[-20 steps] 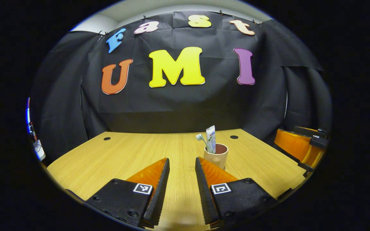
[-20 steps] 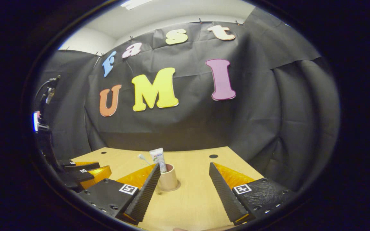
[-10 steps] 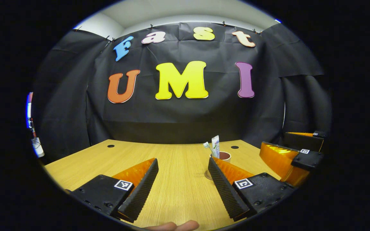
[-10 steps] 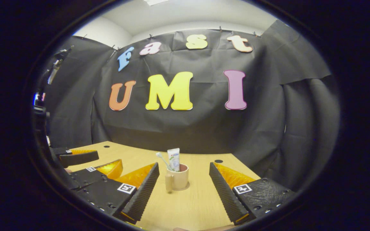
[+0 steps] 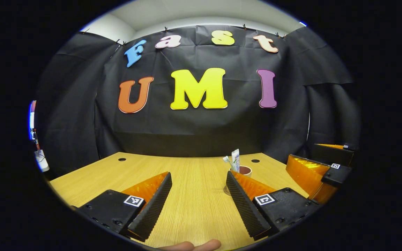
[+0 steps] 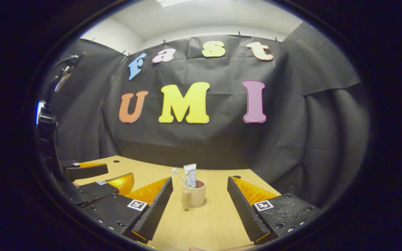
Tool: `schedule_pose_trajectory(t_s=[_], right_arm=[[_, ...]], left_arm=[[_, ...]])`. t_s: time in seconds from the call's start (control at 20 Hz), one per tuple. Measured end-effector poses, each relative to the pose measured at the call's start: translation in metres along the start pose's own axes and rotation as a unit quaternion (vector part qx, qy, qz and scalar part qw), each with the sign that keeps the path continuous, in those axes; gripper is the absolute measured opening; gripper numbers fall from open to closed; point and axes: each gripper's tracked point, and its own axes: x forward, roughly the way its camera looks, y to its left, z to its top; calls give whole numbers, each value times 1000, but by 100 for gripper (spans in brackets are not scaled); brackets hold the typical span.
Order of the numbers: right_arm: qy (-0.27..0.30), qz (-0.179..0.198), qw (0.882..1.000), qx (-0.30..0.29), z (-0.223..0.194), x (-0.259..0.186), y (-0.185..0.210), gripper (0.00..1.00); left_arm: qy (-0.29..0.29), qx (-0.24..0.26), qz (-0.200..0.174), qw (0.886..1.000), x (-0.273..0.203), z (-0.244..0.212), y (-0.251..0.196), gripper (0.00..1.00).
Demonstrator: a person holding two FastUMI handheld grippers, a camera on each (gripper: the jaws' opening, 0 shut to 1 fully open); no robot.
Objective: Put the toothbrush and toothpaste on the desktop into the cup, then pick up the cup and place it on the coaster on the desktop.
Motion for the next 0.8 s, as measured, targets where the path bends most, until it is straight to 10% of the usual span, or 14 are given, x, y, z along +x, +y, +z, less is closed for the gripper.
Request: schedule_pose_trajectory(t_s=[0.8], right_arm=[[2, 3, 1000, -1, -2, 5, -2, 95]], left_arm=[[6, -1, -4, 1000, -1, -3, 3, 99]])
